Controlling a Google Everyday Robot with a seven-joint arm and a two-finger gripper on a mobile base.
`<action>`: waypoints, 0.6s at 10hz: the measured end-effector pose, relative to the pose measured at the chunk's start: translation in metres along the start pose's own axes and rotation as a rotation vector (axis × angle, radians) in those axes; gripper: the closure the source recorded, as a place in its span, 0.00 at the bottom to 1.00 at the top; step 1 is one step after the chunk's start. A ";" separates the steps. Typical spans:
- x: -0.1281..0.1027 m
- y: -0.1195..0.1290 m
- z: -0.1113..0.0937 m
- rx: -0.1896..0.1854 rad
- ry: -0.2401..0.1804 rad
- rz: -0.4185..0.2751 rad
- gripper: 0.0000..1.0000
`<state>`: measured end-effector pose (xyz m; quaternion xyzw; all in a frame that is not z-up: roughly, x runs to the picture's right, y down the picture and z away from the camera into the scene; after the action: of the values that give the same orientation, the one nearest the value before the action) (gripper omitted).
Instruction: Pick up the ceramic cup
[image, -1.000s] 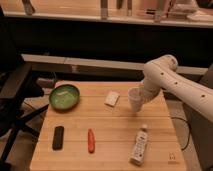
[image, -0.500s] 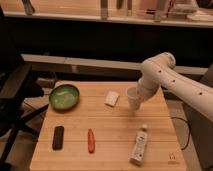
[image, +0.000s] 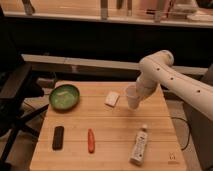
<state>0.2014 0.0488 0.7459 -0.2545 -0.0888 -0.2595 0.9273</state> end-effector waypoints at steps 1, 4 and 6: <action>0.000 -0.001 -0.001 0.001 0.000 -0.003 1.00; -0.001 -0.005 -0.005 0.002 0.001 -0.019 1.00; 0.000 -0.004 -0.006 -0.001 0.001 -0.026 1.00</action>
<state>0.1991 0.0430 0.7425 -0.2537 -0.0918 -0.2716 0.9238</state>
